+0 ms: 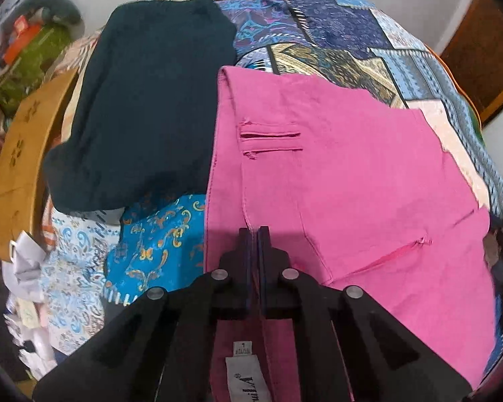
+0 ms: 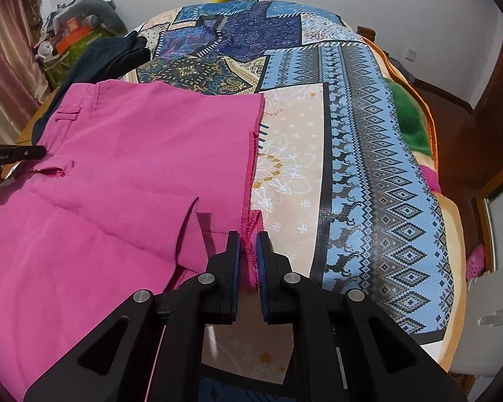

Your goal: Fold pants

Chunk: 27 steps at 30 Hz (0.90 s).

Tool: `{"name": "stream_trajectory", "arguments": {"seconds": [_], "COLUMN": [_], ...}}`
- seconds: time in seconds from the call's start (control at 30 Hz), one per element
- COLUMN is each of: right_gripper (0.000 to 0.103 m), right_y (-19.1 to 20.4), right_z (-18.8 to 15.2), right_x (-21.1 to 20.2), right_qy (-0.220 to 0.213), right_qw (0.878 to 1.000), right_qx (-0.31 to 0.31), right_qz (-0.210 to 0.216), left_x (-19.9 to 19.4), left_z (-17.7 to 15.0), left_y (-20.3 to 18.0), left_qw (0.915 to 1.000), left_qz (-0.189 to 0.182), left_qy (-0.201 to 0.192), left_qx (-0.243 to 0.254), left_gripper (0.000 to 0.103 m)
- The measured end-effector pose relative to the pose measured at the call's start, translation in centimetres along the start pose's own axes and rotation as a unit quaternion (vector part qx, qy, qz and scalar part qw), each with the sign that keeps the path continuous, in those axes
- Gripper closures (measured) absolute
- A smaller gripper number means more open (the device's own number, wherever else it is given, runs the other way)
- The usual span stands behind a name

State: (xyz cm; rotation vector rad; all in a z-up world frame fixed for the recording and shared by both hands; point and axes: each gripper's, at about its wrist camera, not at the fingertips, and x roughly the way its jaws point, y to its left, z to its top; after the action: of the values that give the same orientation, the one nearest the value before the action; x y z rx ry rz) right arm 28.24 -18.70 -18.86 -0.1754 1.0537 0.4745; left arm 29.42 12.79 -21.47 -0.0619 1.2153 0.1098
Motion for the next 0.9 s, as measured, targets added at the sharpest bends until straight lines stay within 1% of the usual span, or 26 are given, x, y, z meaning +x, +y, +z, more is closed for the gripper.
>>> {"name": "stream_trajectory", "arguments": {"seconds": [0.07,0.13,0.2,0.23,0.27,0.3,0.37,0.4,0.47,0.53,0.6,0.67,0.73,0.9], "right_gripper": [0.095,0.094,0.093,0.091,0.088,0.085,0.073,0.071,0.06,0.057,0.053,0.043,0.04,0.04], "right_y": [0.0,-0.1,-0.4,-0.7,-1.0,-1.2,-1.5,-1.6,-1.7,-1.7,-1.6,-1.3,-0.9,-0.4], "right_z": [0.1,0.3,0.4,0.6,0.9,1.1,2.2,2.7,4.0,5.2,6.3,7.9,8.8,10.9], "right_x": [-0.1,-0.5,-1.3,-1.8,-2.4,-2.8,-3.6,-3.8,-4.2,-4.2,-3.9,-3.0,-1.9,3.6], "right_qy": [0.002,0.0,-0.006,-0.013,-0.022,-0.03,-0.044,-0.05,-0.062,-0.07,-0.074,-0.075,-0.07,-0.012], "right_qw": [1.0,1.0,1.0,1.0,1.0,0.999,0.999,0.998,0.998,0.997,0.997,0.997,0.998,0.999], "right_qx": [0.0,0.002,0.003,0.006,0.01,0.013,0.011,0.01,0.009,0.011,0.009,0.007,0.005,0.006], "right_qz": [0.0,-0.003,-0.011,-0.013,-0.014,-0.015,-0.023,-0.025,-0.027,-0.02,-0.014,-0.003,0.009,0.033], "left_x": [-0.4,-1.0,-2.0,-3.1,-3.6,-4.5,-5.5,-6.0,-6.1,-5.9,-5.3,-4.8,-3.5,-0.3], "left_z": [-0.2,-0.3,-0.1,0.1,0.3,0.8,1.6,2.3,3.4,4.5,5.7,6.4,7.4,8.9], "left_y": [-0.4,-0.3,0.1,0.5,0.7,1.3,1.8,2.2,2.6,2.9,3.1,3.2,3.0,2.5], "left_qw": [0.9999,0.9997,0.9993,0.9989,0.9986,0.9978,0.9963,0.9953,0.9945,0.9944,0.9942,0.9942,0.9957,0.9975], "left_qz": [0.001,-0.014,-0.028,-0.029,-0.026,-0.02,-0.012,-0.003,0.003,0.001,0.003,0.005,-0.006,-0.027], "left_qy": [0.0,-0.001,-0.017,-0.034,-0.044,-0.062,-0.085,-0.096,-0.105,-0.105,-0.107,-0.107,-0.093,-0.064], "left_qx": [0.016,0.02,0.018,0.016,0.014,0.01,0.006,0.006,0.002,-0.004,-0.008,-0.003,0.005,-0.002], "left_gripper": [0.098,0.098,0.097,0.097,0.097,0.097,0.097,0.097,0.096,0.089,0.076,0.069,0.069,0.068]}}
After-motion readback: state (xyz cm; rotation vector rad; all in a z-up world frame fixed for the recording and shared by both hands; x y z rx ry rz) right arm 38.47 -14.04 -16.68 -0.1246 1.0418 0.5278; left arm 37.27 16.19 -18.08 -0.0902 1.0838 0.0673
